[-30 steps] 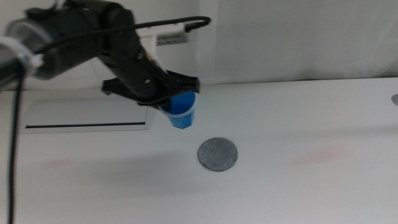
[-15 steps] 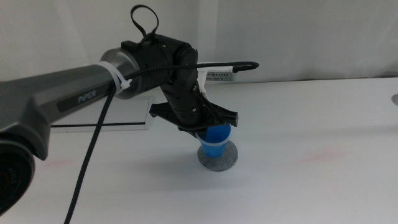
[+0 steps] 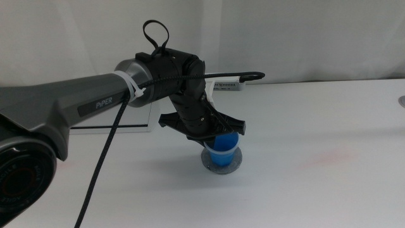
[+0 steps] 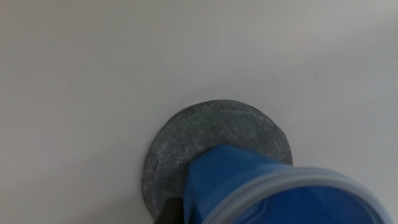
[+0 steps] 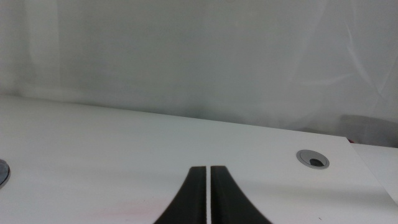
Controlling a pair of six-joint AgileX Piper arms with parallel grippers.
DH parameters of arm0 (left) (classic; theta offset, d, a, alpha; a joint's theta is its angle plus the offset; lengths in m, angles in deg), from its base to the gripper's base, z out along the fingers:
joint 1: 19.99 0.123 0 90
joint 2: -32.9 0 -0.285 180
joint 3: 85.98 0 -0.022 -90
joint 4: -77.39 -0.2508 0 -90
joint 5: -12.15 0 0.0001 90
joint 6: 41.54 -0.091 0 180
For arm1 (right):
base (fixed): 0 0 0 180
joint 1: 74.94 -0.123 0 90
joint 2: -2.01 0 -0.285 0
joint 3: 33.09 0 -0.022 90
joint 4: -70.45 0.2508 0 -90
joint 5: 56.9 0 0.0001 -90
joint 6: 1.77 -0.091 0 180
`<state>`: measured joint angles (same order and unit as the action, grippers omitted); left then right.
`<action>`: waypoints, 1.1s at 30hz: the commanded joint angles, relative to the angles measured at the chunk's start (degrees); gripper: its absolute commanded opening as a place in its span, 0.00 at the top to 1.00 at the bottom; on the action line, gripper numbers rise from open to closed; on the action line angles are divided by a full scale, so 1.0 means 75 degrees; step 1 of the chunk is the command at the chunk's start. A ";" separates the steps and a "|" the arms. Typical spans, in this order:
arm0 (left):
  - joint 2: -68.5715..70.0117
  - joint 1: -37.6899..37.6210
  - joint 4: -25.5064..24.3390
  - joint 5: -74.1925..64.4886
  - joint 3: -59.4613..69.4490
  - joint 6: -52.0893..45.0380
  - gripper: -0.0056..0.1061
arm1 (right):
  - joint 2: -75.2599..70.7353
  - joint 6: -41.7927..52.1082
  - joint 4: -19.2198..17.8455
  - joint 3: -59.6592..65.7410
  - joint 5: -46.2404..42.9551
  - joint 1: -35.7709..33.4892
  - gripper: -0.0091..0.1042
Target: Place an empty cup on a cup mat.
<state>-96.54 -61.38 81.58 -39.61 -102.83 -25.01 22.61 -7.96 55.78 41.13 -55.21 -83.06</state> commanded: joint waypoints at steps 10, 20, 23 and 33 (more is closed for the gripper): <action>-0.0016 -0.0067 0.0083 0.0093 -0.0025 -0.0062 0.75 | 0.0014 0.0022 -0.0015 0.0029 -0.0039 0.0026 0.94; 0.0000 -0.0067 0.0021 0.0267 -0.0025 -0.0099 0.15 | 0.0014 0.0022 -0.0015 0.0029 -0.0039 0.0026 0.94; 0.0000 -0.0067 -0.0115 0.0262 -0.0087 -0.0099 0.13 | 0.0014 0.0022 -0.0015 0.0029 -0.0039 0.0026 0.94; 0.0639 -0.0067 -0.0733 0.0454 -0.0459 -0.0267 0.13 | 0.0014 0.0022 -0.0015 0.0029 -0.0039 0.0026 0.94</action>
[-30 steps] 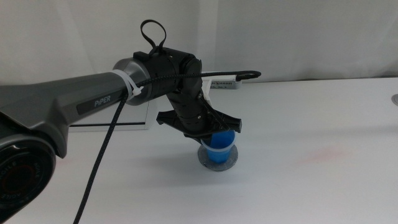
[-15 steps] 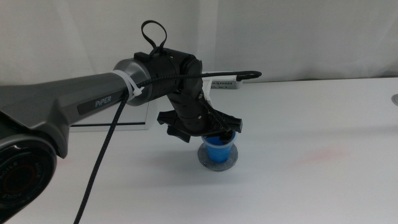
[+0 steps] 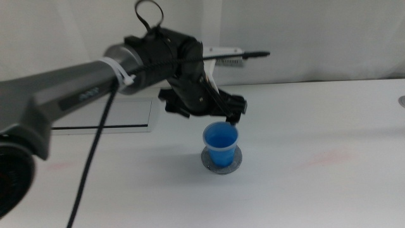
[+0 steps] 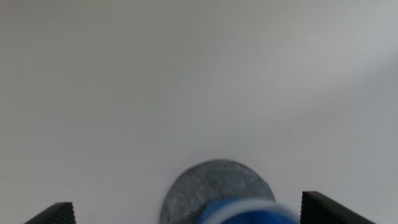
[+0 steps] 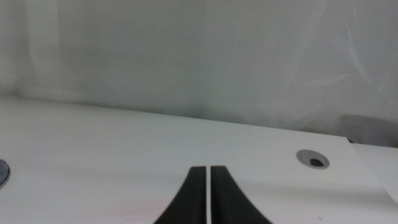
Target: Place an empty cup on a cup mat.
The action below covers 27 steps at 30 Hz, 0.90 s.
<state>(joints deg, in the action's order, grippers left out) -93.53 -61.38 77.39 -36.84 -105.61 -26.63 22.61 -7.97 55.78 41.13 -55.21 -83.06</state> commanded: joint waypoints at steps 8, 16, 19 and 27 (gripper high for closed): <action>0.1430 0.0360 -0.1392 -0.0066 -0.0093 -0.0020 0.13 | 0.0014 0.0024 -0.0015 0.0029 -0.0039 0.0026 0.94; 0.2282 0.2309 -0.1754 -0.0421 -0.0093 -0.0101 0.13 | 0.0014 0.0024 -0.0015 0.0029 -0.0039 0.0026 0.94; 0.2456 0.3172 -0.1773 -0.0698 -0.0093 -0.0260 0.13 | 0.0014 0.0024 -0.0015 0.0029 -0.0039 0.0026 0.94; 0.3072 0.4619 -0.1746 -0.0873 -0.0093 -0.0743 0.13 | 0.0014 0.0024 -0.0015 0.0029 -0.0039 0.0026 0.94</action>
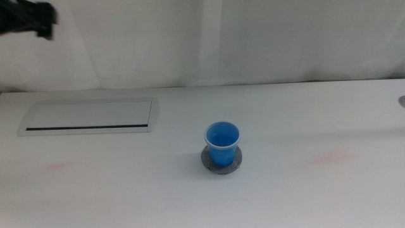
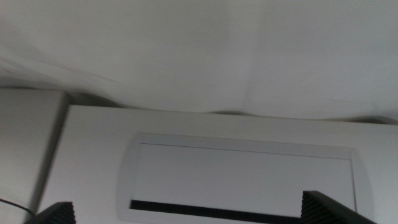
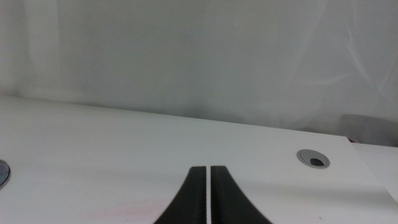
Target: Place an empty cup on a cup mat.
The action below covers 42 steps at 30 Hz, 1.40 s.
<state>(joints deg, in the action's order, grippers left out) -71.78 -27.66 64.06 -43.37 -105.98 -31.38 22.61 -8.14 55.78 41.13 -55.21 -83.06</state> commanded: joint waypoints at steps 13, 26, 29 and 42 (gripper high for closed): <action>0.2445 0.0266 0.0017 0.2155 0.1665 0.0324 0.96 | 0.0014 0.0047 -0.0015 0.0029 -0.0039 0.0026 0.94; 0.6870 0.0266 0.0032 0.6396 0.7830 0.0366 0.98 | 0.0014 0.0047 -0.0015 0.0029 -0.0039 0.0026 0.94; 0.7918 0.0266 0.0032 0.6879 0.9040 0.0423 0.98 | 0.0014 0.0047 -0.0015 0.0029 -0.0039 0.0026 0.94; 1.2068 0.0266 0.0303 0.7056 1.2543 0.0398 0.98 | 0.0014 0.0047 -0.0015 0.0029 -0.0039 0.0026 0.94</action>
<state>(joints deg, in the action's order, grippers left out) 15.61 -25.81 64.95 8.21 -14.26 -28.76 22.61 -7.91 55.78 41.13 -55.21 -83.06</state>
